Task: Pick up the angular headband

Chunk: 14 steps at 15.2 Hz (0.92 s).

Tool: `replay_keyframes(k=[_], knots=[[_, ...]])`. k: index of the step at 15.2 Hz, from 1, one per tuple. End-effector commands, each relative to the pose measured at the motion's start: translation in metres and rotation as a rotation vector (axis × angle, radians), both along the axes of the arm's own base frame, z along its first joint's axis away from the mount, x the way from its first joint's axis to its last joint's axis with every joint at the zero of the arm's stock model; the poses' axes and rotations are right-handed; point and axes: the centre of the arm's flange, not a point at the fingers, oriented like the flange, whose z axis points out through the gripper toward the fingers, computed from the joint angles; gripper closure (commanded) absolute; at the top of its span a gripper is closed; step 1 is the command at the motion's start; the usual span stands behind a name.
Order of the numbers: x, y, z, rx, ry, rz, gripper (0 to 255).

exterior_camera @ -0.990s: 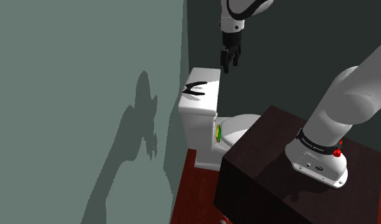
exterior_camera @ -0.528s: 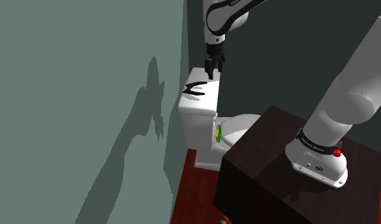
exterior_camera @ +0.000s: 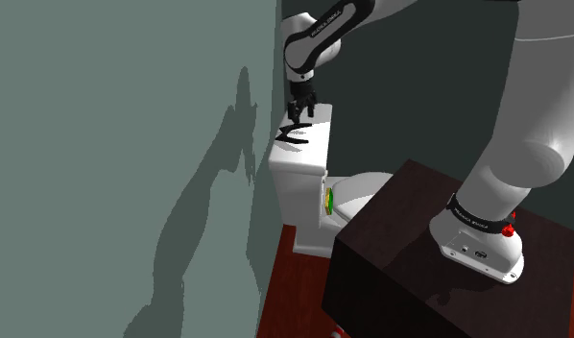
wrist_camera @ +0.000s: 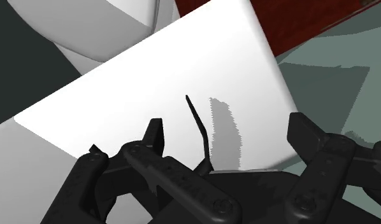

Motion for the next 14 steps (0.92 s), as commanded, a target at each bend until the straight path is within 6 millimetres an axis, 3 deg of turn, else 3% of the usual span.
replay_keyframes(k=[1,7,14], knots=[[0.021,0.000,-0.016,-0.002,-0.001,0.002,0],[0.082,0.004,-0.063,-0.009,-0.005,0.006,0],[0.082,0.004,-0.100,-0.009,-0.005,0.006,0]])
